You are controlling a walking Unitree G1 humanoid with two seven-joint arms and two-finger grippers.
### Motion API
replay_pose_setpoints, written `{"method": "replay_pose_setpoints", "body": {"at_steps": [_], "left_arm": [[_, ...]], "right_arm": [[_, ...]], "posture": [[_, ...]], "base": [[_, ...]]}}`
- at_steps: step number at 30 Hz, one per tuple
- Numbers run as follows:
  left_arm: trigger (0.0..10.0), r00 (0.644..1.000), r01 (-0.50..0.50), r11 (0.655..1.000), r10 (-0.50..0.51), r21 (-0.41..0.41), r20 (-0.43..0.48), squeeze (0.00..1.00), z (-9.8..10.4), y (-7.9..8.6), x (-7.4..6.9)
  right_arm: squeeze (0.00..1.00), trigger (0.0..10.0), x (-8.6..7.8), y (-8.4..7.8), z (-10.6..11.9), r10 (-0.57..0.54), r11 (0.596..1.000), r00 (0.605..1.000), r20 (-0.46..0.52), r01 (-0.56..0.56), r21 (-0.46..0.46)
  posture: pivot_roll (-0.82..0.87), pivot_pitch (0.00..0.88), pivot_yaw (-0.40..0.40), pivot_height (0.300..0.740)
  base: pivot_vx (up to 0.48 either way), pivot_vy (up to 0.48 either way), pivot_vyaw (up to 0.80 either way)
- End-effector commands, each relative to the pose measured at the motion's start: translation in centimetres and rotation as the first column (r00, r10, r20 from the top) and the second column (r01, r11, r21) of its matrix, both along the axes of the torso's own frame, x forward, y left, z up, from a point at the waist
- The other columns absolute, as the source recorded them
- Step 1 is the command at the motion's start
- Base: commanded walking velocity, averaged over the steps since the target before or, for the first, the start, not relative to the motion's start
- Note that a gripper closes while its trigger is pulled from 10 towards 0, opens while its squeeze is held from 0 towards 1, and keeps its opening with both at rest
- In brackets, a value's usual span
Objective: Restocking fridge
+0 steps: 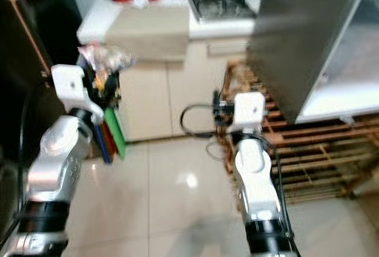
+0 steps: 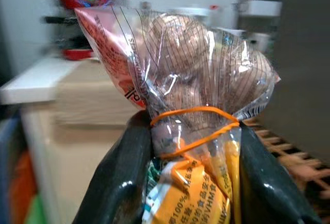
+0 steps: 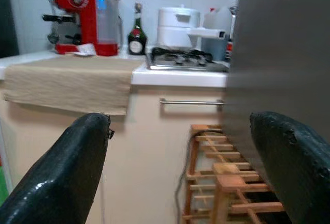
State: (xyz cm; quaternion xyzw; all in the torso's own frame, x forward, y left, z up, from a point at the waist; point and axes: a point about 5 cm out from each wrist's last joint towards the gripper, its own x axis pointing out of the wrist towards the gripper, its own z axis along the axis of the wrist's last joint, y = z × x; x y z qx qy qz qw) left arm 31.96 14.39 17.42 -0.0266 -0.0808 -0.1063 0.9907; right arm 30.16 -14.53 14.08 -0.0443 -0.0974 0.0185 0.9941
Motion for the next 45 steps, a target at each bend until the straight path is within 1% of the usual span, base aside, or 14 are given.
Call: {"method": "replay_pose_setpoints", "body": {"at_steps": [1,3,4,8,12,15,18,19,23,25,32,39,42,45], "left_arm": [[10.0,0.996,0.063,0.998,-0.064,0.013,0.07,0.0,1.4,-1.3,0.0],[10.0,0.991,0.096,0.995,-0.095,-0.001,0.095,0.0,1.8,-1.6,-0.3],[10.0,0.991,0.096,0.995,-0.095,-0.001,0.095,0.0,1.8,-1.6,-0.3],[10.0,0.981,0.153,0.988,-0.15,-0.012,0.126,0.0,2.2,-2.0,-0.9],[10.0,0.965,0.211,0.977,-0.202,-0.041,0.166,0.0,2.7,-2.4,-1.6],[10.0,0.958,0.231,0.972,-0.221,-0.035,0.185,0.0,3.0,-2.7,-2.0],[10.0,0.952,0.244,0.969,-0.234,-0.027,0.195,0.0,3.2,-2.8,-2.3],[10.0,0.953,0.236,0.972,-0.229,-0.011,0.2,0.0,3.2,-2.7,-2.3],[10.0,0.957,0.222,0.975,-0.219,0.002,0.191,0.0,3.1,-2.6,-2.1],[10.0,0.955,0.231,0.973,-0.227,0.003,0.19,0.0,3.1,-2.6,-2.2],[10.0,0.955,0.241,0.971,-0.238,0.006,0.177,0.0,2.9,-3.0,-2.1],[10.0,0.955,0.243,0.97,-0.241,0.006,0.172,0.0,2.9,-3.0,-2.0],[10.0,0.949,0.262,0.964,-0.265,0.04,0.169,0.0,2.8,-3.5,-2.2],[10.0,0.947,0.266,0.963,-0.269,0.042,0.174,0.0,2.9,-3.6,-2.2]], "right_arm": [[0.0,10.0,0.2,-0.7,0.3,-0.018,1.0,1.0,0.0,0.018,-0.003],[0.0,10.0,0.3,-0.8,0.2,-0.019,1.0,1.0,-0.008,0.019,-0.001],[0.0,10.0,0.3,-0.8,0.2,-0.019,1.0,1.0,-0.008,0.019,-0.001],[0.0,10.0,0.4,-0.9,0.0,-0.019,1.0,1.0,-0.021,0.019,0.002],[0.0,10.0,0.4,-0.5,-0.3,-0.005,1.0,0.999,-0.034,0.005,0.005],[0.0,10.0,0.3,-0.2,-0.5,0.002,1.0,0.999,-0.037,-0.001,0.008],[0.0,10.0,0.3,-0.1,-0.5,0.004,1.0,0.999,-0.038,-0.004,0.011],[0.0,10.0,0.3,0.0,-0.6,0.007,1.0,0.999,-0.039,-0.007,0.014],[0.0,10.0,0.3,-0.1,-0.6,0.007,1.0,0.999,-0.037,-0.007,0.018],[0.0,10.0,0.3,-0.1,-0.5,0.007,1.0,0.999,-0.034,-0.006,0.019],[0.0,10.0,0.3,-0.3,-0.4,0.003,1.0,1.0,-0.03,-0.003,0.013],[0.0,10.0,0.2,-0.5,-0.5,-0.004,1.0,1.0,-0.029,0.005,0.01],[0.0,10.0,-0.2,-0.7,-0.6,-0.019,1.0,1.0,-0.021,0.019,-0.008],[0.0,10.0,-0.3,-0.8,-0.8,-0.03,1.0,0.999,-0.022,0.03,-0.006]], "posture": [[-0.08,0.0,0.065,0.74],[-0.08,0.0,0.066,0.74],[-0.08,0.0,0.066,0.74],[-0.07,0.0,0.061,0.74],[-0.07,0.0,0.058,0.74],[-0.07,0.0,0.058,0.74],[-0.06,0.0,0.058,0.74],[-0.06,0.0,0.059,0.74],[-0.06,0.0,0.061,0.74],[-0.06,0.0,0.061,0.74],[-0.07,0.0,0.062,0.74],[-0.08,0.0,0.069,0.74],[-0.08,0.0,0.071,0.74],[-0.07,0.0,0.071,0.74]], "base": [[0.285,-0.382,0.0],[0.278,-0.388,0.0],[0.27,-0.394,0.0],[0.187,-0.409,0.0],[0.188,-0.408,0.0],[0.251,-0.405,0.0],[0.271,-0.392,0.0],[0.0,0.0,0.0],[0.0,0.0,0.0],[0.0,0.0,0.0],[0.0,-0.477,0.0],[0.0,-0.461,0.0],[0.0,-0.477,0.0],[0.0,-0.48,0.0]]}}
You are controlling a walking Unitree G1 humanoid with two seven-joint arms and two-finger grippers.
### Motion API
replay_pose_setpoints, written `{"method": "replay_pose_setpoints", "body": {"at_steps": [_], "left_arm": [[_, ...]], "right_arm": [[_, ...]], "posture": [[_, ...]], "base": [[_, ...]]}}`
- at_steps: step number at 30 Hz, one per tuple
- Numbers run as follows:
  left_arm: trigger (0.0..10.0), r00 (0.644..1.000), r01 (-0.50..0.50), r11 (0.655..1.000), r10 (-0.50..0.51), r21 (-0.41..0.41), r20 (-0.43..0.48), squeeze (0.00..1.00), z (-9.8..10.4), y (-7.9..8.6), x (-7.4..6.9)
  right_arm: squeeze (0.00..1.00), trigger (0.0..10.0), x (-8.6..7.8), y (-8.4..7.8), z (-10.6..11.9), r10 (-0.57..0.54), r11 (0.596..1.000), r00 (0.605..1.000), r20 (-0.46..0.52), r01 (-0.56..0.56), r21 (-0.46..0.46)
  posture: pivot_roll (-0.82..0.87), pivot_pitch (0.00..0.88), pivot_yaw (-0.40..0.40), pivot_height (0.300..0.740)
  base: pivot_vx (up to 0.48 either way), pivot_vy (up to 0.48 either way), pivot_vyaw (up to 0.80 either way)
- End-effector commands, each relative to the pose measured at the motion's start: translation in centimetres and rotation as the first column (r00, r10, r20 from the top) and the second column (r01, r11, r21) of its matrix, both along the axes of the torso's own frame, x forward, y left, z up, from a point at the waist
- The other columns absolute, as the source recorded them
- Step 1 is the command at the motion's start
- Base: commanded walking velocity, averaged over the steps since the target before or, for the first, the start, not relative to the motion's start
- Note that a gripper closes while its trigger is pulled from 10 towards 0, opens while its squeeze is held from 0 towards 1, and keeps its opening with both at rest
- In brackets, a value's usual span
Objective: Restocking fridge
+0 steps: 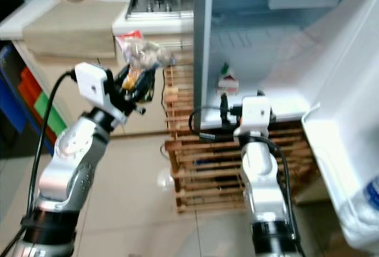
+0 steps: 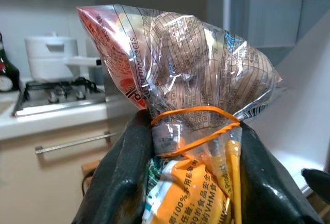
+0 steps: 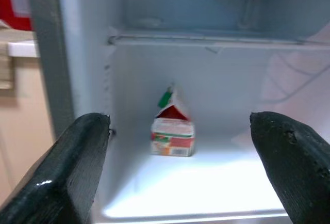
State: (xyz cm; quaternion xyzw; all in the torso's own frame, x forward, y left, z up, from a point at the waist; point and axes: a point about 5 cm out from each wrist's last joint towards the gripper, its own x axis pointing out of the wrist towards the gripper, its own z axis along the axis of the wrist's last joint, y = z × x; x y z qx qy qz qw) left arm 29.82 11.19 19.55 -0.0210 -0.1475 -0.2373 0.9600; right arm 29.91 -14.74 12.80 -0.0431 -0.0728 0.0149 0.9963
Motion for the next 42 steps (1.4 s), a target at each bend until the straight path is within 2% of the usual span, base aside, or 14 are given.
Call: {"method": "replay_pose_setpoints", "body": {"at_steps": [1,7,11,15,18,21,25,28,34,42], "left_arm": [[10.0,0.999,0.01,1.0,-0.01,-0.005,0.035,0.0,0.9,-0.4,0.0],[10.0,0.999,0.013,1.0,-0.012,-0.022,0.043,0.0,1.2,-0.3,0.1],[10.0,0.999,-0.013,0.998,0.014,-0.06,0.03,0.0,1.3,0.0,0.5],[10.0,0.999,-0.018,0.999,0.02,-0.05,0.035,0.0,1.4,0.1,0.7],[10.0,0.999,-0.029,0.999,0.03,-0.043,0.027,0.0,1.4,0.2,1.1],[10.0,0.999,-0.025,0.999,0.026,-0.033,0.033,0.0,1.5,0.1,1.2],[10.0,0.999,-0.03,1.0,0.03,-0.01,0.033,0.0,1.5,0.0,1.5],[10.0,1.0,-0.021,1.0,0.021,0.013,0.021,0.0,1.2,-0.2,1.7],[10.0,1.0,-0.007,1.0,0.007,0.017,0.017,0.0,1.3,-0.6,2.1],[10.0,1.0,0.005,1.0,-0.005,0.022,0.014,0.0,1.2,-1.0,2.2]], "right_arm": [[0.0,10.0,-0.1,-0.8,0.5,-0.042,0.999,0.999,0.034,0.042,-0.011],[0.0,10.0,-0.4,-2.0,1.4,-0.142,0.988,0.985,0.098,0.147,-0.05],[0.0,10.0,-0.3,-3.2,1.1,-0.202,0.978,0.977,0.075,0.206,-0.045],[0.0,10.0,-0.3,-3.4,0.8,-0.216,0.974,0.974,0.064,0.219,-0.055],[0.0,10.0,-0.3,-4.7,0.4,-0.293,0.947,0.955,0.051,0.297,-0.126],[0.0,10.0,-0.1,-5.6,0.4,-0.324,0.935,0.945,0.048,0.327,-0.136],[0.0,10.0,0.1,-5.3,1.1,-0.298,0.943,0.951,0.081,0.306,-0.133],[0.0,10.0,0.2,-4.4,1.4,-0.262,0.955,0.961,0.092,0.272,-0.119],[0.0,10.0,0.2,-2.5,1.6,-0.175,0.977,0.979,0.103,0.185,-0.104],[0.0,10.0,0.0,-2.0,1.4,-0.149,0.984,0.984,0.098,0.157,-0.084]], "posture": [[-0.07,0.0,0.071,0.74],[-0.07,0.0,0.073,0.74],[-0.08,0.0,0.074,0.74],[-0.08,0.0,0.074,0.74],[-0.08,0.0,0.074,0.74],[-0.08,0.0,0.076,0.74],[-0.08,0.0,0.078,0.74],[-0.08,0.0,0.077,0.74],[-0.08,0.0,0.081,0.74],[-0.08,0.0,0.078,0.74]], "base": [[0.0,-0.48,0.0],[0.0,-0.479,0.0],[0.0,-0.231,0.0],[0.0,0.0,0.0],[0.0,0.0,0.0],[0.0,0.0,0.0],[0.0,0.0,0.0],[0.0,0.0,0.0],[0.48,0.0,0.0],[0.48,0.0,0.0]]}}
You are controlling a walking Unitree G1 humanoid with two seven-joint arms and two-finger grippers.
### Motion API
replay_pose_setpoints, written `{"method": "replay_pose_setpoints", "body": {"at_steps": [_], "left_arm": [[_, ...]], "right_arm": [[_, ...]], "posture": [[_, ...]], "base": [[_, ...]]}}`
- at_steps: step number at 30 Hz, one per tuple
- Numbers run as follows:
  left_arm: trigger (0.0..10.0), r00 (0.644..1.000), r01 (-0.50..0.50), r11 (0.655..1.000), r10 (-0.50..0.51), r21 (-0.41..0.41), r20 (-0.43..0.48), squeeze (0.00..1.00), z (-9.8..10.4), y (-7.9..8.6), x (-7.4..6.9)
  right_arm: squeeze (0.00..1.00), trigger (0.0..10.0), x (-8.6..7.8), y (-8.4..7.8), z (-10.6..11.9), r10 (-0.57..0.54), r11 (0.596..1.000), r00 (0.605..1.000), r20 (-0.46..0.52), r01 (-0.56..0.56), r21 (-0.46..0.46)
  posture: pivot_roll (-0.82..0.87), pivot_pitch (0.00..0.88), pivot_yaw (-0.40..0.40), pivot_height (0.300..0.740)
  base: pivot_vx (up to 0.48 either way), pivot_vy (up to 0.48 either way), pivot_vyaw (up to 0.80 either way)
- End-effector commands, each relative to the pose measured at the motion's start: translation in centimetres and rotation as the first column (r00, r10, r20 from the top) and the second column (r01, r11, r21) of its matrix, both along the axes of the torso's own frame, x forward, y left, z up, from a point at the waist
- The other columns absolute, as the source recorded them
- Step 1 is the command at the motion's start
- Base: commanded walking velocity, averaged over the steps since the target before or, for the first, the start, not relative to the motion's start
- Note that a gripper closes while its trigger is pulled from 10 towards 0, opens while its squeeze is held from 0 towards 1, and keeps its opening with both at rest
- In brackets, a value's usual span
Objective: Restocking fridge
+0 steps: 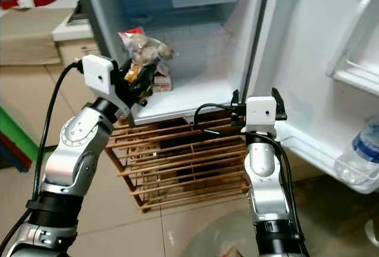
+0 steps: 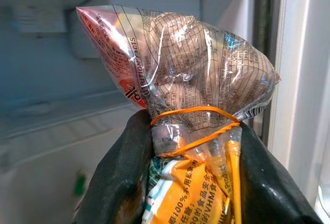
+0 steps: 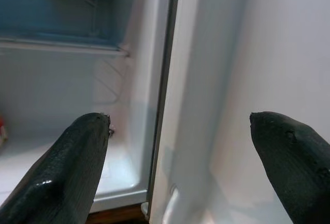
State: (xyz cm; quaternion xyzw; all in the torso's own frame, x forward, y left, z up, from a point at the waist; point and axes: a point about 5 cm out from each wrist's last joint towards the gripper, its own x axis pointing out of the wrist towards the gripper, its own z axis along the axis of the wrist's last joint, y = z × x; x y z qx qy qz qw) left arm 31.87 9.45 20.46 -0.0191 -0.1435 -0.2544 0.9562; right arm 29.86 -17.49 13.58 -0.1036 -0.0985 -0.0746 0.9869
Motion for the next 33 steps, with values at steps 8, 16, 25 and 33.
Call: {"method": "replay_pose_setpoints", "body": {"at_steps": [8,16,25,33], "left_arm": [[10.0,1.0,-0.013,1.0,0.013,-0.006,0.021,0.0,0.7,0.3,0.2],[10.0,0.999,0.041,0.999,-0.042,0.028,0.032,0.0,0.9,-0.8,0.2],[10.0,0.956,0.286,0.938,-0.266,0.196,-0.123,0.0,-1.3,-5.9,2.8],[10.0,0.896,0.438,0.86,-0.393,0.261,-0.208,0.0,-2.9,-9.6,2.8]], "right_arm": [[0.0,10.0,-0.3,1.2,0.6,0.085,0.995,0.996,0.03,-0.086,0.045],[0.0,10.0,-0.7,1.5,0.3,0.127,0.99,0.992,0.015,-0.127,0.053],[0.0,10.0,-5.1,-0.1,-1.6,0.158,0.987,0.983,-0.092,-0.157,0.021],[0.0,10.0,-9.3,-1.5,-1.8,0.105,0.994,0.985,-0.134,-0.105,0.002]], "posture": [[-0.09,0.0,0.076,0.74],[-0.09,0.0,0.069,0.74],[-0.15,0.01,0.085,0.74],[-0.24,0.092,0.143,0.74]], "base": [[0.48,0.0,0.0],[0.299,0.0,0.0],[0.0,0.0,0.0],[0.0,0.0,0.0]]}}
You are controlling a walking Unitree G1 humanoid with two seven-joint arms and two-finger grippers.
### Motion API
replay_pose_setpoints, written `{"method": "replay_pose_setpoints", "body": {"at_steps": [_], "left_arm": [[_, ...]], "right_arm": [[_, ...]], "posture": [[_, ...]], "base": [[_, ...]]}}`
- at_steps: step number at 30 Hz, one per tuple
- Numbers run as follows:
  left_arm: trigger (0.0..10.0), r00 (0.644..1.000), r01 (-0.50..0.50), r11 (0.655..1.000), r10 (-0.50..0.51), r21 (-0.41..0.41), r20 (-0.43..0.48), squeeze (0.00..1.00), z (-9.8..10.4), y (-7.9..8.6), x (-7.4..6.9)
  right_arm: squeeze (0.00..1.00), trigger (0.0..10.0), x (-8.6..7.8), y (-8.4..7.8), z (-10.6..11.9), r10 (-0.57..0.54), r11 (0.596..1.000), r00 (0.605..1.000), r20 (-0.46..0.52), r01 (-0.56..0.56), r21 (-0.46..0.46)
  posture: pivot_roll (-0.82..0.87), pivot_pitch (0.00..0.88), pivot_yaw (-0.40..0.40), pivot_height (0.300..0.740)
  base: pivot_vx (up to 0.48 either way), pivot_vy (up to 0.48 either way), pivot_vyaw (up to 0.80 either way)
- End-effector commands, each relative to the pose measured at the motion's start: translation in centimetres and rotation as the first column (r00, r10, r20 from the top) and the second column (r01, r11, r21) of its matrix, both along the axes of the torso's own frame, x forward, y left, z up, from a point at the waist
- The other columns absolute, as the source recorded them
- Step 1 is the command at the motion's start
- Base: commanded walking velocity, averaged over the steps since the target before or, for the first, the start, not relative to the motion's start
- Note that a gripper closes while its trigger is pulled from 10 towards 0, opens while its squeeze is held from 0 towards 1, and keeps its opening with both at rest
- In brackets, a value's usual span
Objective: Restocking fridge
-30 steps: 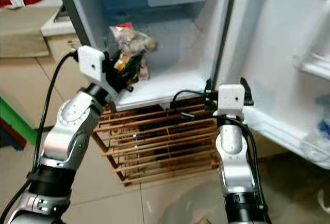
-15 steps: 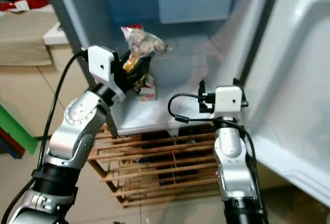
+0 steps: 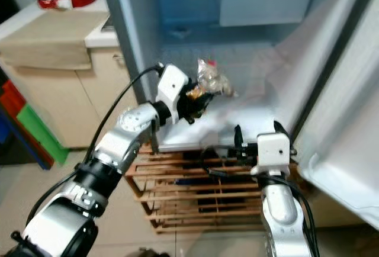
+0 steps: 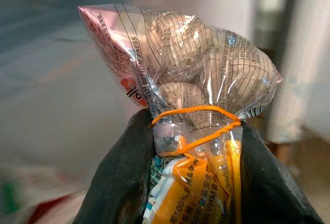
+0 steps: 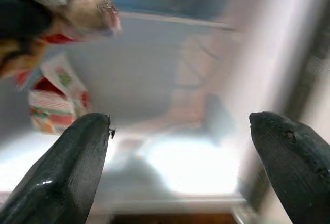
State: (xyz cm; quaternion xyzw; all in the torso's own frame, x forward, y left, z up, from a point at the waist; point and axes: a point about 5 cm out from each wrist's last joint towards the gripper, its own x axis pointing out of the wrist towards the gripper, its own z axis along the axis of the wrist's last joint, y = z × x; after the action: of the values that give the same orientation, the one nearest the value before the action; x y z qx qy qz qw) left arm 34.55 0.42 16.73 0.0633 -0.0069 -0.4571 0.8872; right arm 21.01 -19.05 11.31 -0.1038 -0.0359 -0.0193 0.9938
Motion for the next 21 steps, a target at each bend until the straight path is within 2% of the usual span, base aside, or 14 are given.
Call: {"method": "replay_pose_setpoints", "body": {"at_steps": [1,6,8,10,11,12,13,14,16,18,19,21], "left_arm": [[10.0,0.998,0.046,0.999,-0.047,0.016,0.038,0.0,0.7,-0.8,0.1],[10.0,0.997,0.056,0.995,-0.061,0.08,0.056,0.0,0.0,-1.6,0.3],[10.0,0.984,0.02,0.978,-0.056,0.206,0.167,0.0,-0.4,-1.5,0.7],[10.0,0.979,0.012,0.971,-0.06,0.237,0.195,0.0,-0.5,-1.4,0.8],[10.0,0.961,-0.002,0.951,-0.084,0.309,0.265,0.0,-0.6,-1.2,0.9],[10.0,0.955,-0.01,0.943,-0.089,0.332,0.282,0.0,-0.7,-0.9,1.1],[10.0,0.956,-0.014,0.943,-0.085,0.334,0.28,0.0,-0.7,-0.8,1.1],[10.0,0.952,-0.015,0.938,-0.091,0.345,0.291,0.0,-0.6,-0.6,1.2],[10.0,0.948,-0.021,0.932,-0.097,0.362,0.304,0.0,-0.5,-0.3,1.4],[10.0,0.941,-0.041,0.926,-0.09,0.374,0.326,0.0,0.1,0.5,2.0],[10.0,0.941,-0.041,0.926,-0.09,0.374,0.326,0.0,0.1,0.5,2.0],[10.0,0.916,-0.081,0.928,-0.075,0.365,0.394,0.0,1.5,1.6,2.8]], "right_arm": [[0.0,10.0,-0.9,0.1,0.4,0.007,1.0,1.0,-0.006,-0.007,0.001],[0.0,10.0,-3.2,0.0,0.5,-0.012,1.0,0.999,-0.032,0.012,0.006],[0.0,10.0,-4.7,-0.1,0.7,-0.046,0.999,0.997,-0.056,0.046,0.006],[0.0,10.0,-5.0,-0.1,0.8,-0.048,0.999,0.997,-0.06,0.048,0.003],[0.0,10.0,-5.7,0.1,1.1,-0.052,0.999,0.996,-0.071,0.052,-0.004],[0.0,10.0,-6.4,0.2,1.3,-0.056,0.998,0.995,-0.081,0.056,-0.006],[0.0,10.0,-6.6,0.2,1.4,-0.058,0.998,0.995,-0.084,0.057,-0.005],[0.0,10.0,-7.4,0.3,1.7,-0.057,0.998,0.994,-0.09,0.057,-0.003],[0.0,10.0,-7.8,0.4,1.8,-0.053,0.999,0.994,-0.097,0.054,0.002],[0.0,10.0,-8.9,0.9,2.3,-0.033,0.999,0.993,-0.117,0.034,0.005],[0.0,10.0,-8.9,0.9,2.3,-0.033,0.999,0.993,-0.117,0.034,0.005],[0.0,10.0,-10.4,1.4,3.0,-0.017,1.0,0.99,-0.138,0.016,-0.006]], "posture": [[-0.24,0.097,0.146,0.74],[-0.29,0.154,0.178,0.74],[-0.31,0.198,0.19,0.74],[-0.32,0.206,0.191,0.74],[-0.33,0.227,0.193,0.74],[-0.34,0.254,0.195,0.74],[-0.34,0.254,0.195,0.74],[-0.35,0.293,0.193,0.74],[-0.35,0.293,0.193,0.74],[-0.35,0.337,0.193,0.74],[-0.35,0.337,0.193,0.74],[-0.35,0.377,0.19,0.74]], "base": [[0.0,0.0,0.0],[0.0,0.0,0.0],[0.0,0.0,0.0],[0.0,0.0,0.0],[0.0,0.0,0.0],[0.0,0.0,0.0],[0.0,0.0,0.0],[0.0,0.0,0.0],[0.0,0.0,0.0],[0.0,0.0,0.0],[0.0,0.0,0.0],[0.0,0.0,0.0]]}}
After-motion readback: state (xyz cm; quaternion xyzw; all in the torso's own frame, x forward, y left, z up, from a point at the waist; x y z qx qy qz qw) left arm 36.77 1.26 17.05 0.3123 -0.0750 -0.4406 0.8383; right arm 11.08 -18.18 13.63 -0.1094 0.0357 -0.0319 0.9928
